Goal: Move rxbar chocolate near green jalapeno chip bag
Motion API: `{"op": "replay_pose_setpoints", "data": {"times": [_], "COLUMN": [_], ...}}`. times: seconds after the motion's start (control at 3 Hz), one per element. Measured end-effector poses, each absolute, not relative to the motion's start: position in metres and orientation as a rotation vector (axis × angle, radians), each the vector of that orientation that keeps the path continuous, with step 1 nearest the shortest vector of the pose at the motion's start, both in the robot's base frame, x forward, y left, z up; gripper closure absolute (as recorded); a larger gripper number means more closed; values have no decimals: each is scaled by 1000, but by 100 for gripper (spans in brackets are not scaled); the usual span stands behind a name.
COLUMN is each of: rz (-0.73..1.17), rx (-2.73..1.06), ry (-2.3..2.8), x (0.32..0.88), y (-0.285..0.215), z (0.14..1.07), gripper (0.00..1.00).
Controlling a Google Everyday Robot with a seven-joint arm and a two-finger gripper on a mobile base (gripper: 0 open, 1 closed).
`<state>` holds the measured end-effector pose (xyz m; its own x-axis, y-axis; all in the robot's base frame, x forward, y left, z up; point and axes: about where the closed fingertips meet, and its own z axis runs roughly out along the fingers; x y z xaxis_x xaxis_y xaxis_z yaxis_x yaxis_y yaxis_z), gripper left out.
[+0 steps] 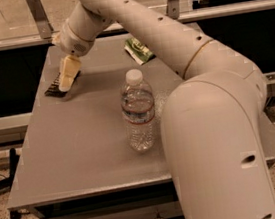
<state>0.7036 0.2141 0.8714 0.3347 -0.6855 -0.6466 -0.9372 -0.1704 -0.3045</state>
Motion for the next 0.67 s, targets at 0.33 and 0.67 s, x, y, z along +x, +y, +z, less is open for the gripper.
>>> {"op": "replay_pose_setpoints", "data": {"times": [0.33, 0.67], "rz": [596, 678], "rx": [-1891, -1859], "ry": [1510, 1527], "x": [694, 677], "y": [209, 208], "z": [856, 859], "gripper": [0, 0]}}
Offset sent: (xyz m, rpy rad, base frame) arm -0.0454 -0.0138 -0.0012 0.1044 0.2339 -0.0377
